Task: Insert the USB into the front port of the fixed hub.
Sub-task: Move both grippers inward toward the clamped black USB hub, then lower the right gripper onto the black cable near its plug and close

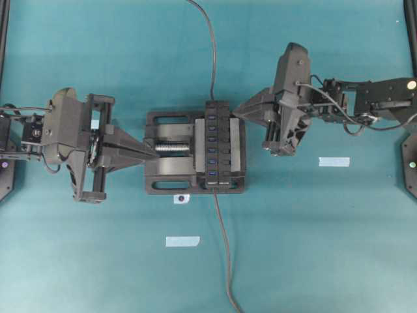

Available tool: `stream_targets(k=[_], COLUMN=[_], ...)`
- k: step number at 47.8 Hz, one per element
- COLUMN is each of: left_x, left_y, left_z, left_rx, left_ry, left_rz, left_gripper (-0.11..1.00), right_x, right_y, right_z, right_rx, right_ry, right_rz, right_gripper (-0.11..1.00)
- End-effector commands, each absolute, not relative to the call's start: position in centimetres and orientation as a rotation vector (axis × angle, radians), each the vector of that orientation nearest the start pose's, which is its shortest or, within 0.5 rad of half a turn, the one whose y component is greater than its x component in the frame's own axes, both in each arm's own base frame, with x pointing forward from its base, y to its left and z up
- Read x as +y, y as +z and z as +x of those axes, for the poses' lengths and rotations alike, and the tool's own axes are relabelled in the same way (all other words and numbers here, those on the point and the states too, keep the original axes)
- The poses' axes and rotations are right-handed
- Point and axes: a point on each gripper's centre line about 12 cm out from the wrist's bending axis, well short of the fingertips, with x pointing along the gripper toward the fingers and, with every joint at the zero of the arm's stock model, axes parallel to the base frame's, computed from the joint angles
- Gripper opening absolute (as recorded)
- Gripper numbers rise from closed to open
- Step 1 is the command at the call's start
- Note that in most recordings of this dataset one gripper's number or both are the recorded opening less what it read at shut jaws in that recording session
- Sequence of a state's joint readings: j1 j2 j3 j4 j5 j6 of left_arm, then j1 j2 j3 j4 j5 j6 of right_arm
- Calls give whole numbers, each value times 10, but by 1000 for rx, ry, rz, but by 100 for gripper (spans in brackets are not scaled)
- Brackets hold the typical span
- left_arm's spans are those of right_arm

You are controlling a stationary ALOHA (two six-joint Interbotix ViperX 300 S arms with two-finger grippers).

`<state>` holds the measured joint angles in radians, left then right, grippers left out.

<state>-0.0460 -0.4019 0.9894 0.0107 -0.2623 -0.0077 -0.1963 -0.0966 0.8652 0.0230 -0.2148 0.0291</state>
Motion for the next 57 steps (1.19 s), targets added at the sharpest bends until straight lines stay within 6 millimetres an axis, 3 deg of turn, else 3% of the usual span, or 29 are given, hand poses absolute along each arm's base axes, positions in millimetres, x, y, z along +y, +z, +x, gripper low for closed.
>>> stream_targets(k=[1, 12, 40, 57], left_x=[-15, -16, -24, -24], left_y=[230, 227, 215, 220], left_z=[300, 306, 320, 326], left_rx=[297, 307, 329, 310], left_ry=[-51, -54, -73, -72], left_rz=[11, -2, -6, -7], left_gripper=[0, 0, 0, 0], right_x=[-72, -80, -91, -95], right_y=[172, 176, 160, 157], right_z=[343, 349, 355, 364], right_rx=[511, 493, 535, 538], right_ry=[-217, -234, -261, -265], right_rz=[95, 96, 112, 112], right_gripper=[-2, -2, -2, -2])
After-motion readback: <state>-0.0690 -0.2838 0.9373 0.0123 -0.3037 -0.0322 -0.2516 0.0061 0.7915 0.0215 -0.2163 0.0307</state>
